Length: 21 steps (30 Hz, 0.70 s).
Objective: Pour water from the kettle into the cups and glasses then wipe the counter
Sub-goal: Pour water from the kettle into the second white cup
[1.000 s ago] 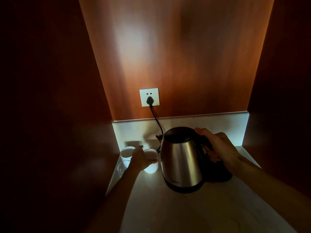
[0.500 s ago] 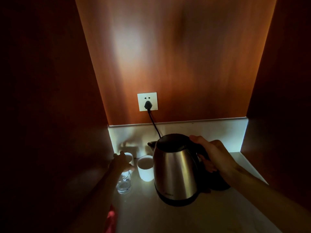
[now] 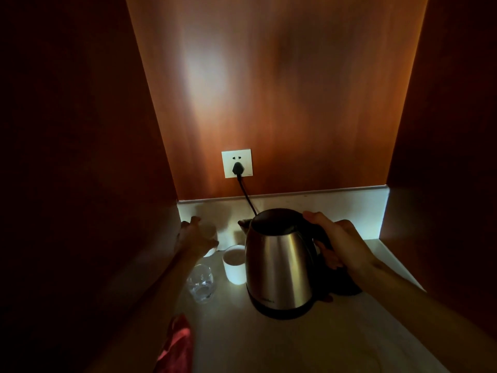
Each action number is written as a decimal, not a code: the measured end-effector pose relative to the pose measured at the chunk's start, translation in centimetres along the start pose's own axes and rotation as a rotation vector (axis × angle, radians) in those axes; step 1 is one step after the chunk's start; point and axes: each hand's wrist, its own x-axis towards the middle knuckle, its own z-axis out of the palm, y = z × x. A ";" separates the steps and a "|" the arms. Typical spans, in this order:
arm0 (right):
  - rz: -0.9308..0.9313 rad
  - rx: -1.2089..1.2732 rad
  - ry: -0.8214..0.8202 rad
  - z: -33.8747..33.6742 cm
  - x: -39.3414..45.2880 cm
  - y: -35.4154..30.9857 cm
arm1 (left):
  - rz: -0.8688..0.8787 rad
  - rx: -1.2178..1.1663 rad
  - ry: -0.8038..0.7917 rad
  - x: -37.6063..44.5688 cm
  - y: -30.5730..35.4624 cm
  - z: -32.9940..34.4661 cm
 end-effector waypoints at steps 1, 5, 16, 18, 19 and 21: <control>-0.001 0.004 0.009 0.1 -0.4 -0.1 | 0.036 0.035 0.004 -0.3 0.3 -0.5; -0.007 0.007 0.042 -0.1 -2.3 -0.8 | 0.103 -0.016 0.008 -3.4 1.7 -2.5; 0.000 -0.058 0.097 -2.1 -11.0 -0.5 | 0.218 -0.044 -0.123 -16.4 3.1 -0.7; 0.007 -0.069 0.108 -2.5 -12.6 -0.2 | 0.190 -0.124 -0.167 -18.6 2.5 0.1; 0.006 -0.073 0.110 -2.7 -13.4 0.0 | 0.193 -0.145 -0.182 -19.8 2.2 0.5; 0.005 -0.077 0.112 -3.0 -14.7 0.6 | 0.199 -0.126 -0.211 -22.0 1.6 1.3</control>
